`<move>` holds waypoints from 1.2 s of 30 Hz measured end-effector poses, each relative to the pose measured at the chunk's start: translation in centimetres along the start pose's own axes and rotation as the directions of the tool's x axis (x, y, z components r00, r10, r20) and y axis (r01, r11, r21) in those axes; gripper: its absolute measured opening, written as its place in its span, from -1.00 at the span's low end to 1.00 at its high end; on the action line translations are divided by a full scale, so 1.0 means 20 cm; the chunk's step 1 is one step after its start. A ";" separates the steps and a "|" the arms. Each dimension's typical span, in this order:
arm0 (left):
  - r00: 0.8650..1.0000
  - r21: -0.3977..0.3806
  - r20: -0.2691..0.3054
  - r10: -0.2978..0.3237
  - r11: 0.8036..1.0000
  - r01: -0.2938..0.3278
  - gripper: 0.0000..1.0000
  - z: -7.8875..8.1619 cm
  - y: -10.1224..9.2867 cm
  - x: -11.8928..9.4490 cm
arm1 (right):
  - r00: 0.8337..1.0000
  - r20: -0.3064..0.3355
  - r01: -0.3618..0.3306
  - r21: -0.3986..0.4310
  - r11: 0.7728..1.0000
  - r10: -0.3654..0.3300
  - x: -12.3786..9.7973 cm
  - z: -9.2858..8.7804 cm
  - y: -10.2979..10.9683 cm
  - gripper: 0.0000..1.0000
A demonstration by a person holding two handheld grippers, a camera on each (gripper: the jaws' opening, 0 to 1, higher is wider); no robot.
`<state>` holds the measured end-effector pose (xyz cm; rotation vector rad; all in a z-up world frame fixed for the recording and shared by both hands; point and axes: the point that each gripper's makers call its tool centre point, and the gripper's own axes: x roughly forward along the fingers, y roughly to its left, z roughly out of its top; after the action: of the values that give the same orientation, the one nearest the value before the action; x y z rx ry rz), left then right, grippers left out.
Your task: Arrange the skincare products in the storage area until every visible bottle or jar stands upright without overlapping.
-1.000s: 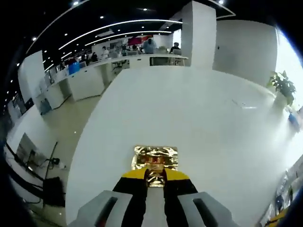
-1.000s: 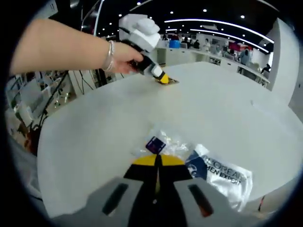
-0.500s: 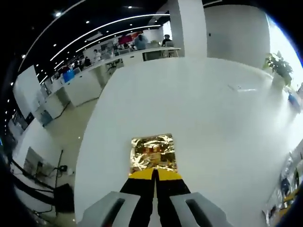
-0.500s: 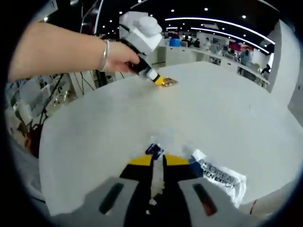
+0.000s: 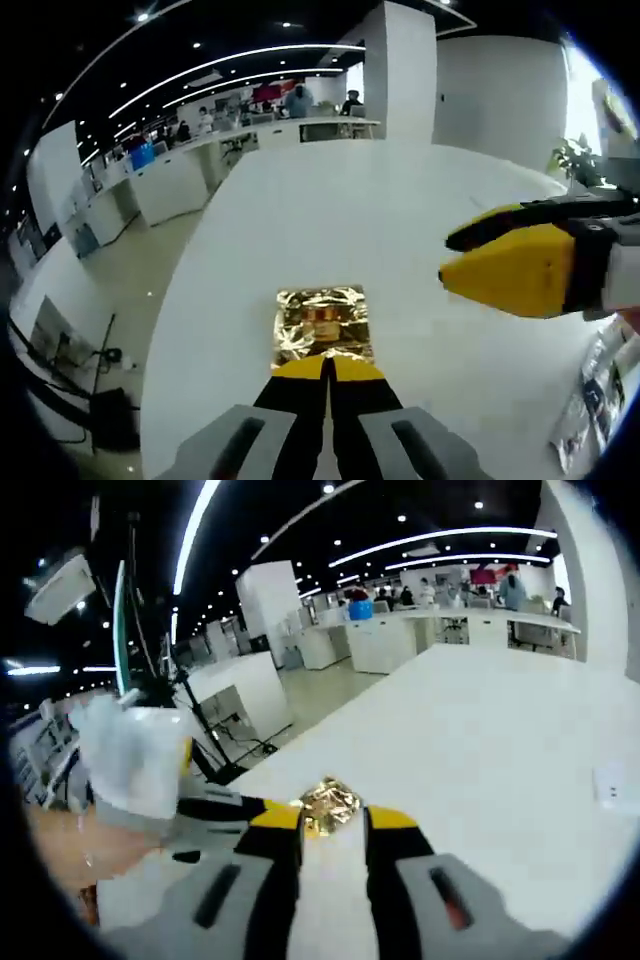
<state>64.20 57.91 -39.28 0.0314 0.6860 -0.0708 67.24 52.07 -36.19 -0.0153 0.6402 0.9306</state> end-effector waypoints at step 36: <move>0.991 -0.086 0.127 -0.051 0.994 0.062 -0.50 0.00 -0.06 -0.24 | 0.991 -0.026 -0.132 -0.025 0.991 0.132 0.02 0.03 0.23 -0.99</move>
<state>60.38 56.93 -36.22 -0.0780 0.5640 -0.0956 64.34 55.26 -34.63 -0.0082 0.6572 1.0681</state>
